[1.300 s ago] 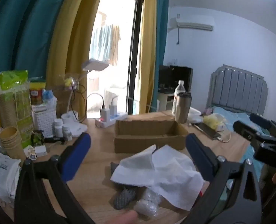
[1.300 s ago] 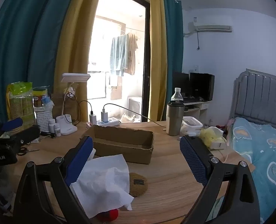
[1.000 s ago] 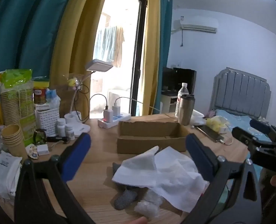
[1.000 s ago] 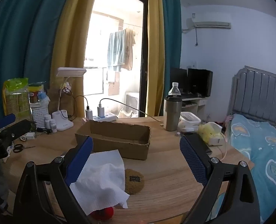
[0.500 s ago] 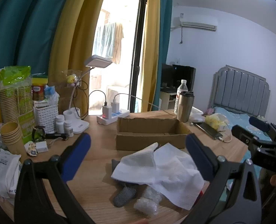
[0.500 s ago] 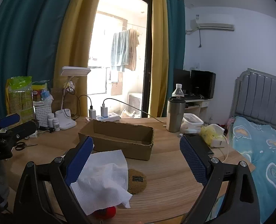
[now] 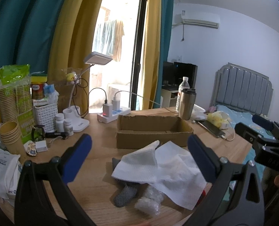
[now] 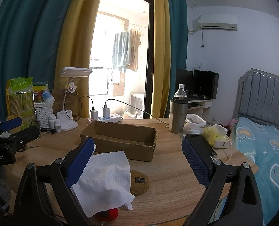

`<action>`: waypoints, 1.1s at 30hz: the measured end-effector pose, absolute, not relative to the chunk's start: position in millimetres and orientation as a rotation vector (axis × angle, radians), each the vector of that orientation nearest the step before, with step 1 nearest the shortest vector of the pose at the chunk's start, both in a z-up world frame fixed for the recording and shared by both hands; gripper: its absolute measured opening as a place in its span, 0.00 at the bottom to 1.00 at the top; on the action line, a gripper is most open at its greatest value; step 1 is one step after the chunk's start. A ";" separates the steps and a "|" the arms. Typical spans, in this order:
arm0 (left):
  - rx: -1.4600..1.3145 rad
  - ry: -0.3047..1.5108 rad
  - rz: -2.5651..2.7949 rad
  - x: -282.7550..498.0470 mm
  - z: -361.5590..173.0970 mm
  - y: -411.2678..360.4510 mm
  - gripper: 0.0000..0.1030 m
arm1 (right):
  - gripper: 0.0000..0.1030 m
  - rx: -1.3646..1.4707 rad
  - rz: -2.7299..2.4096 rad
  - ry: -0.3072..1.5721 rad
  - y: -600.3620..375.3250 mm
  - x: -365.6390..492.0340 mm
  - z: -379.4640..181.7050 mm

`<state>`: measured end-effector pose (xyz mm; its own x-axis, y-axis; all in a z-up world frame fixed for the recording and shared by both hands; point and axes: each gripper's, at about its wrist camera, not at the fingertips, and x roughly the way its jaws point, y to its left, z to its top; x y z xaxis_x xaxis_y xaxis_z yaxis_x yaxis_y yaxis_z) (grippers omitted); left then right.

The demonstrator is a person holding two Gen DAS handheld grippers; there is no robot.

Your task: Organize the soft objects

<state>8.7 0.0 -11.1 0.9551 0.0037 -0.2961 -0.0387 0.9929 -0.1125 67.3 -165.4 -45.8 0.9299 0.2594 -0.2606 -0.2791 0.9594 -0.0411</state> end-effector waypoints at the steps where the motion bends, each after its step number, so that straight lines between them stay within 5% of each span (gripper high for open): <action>1: -0.118 0.300 0.020 8.8 -11.6 0.1 0.99 | 0.93 -0.079 0.277 0.255 -165.2 66.8 -45.7; 33: -0.116 0.312 0.021 11.1 -20.5 -1.4 0.99 | 0.93 -0.078 0.290 0.257 -159.7 64.3 -46.6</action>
<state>11.1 -1.4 -20.5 0.9515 0.0028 -0.3076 -0.0385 0.9932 -0.1101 64.3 -159.7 -46.6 0.9258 0.2731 -0.2613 -0.2928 0.9554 -0.0388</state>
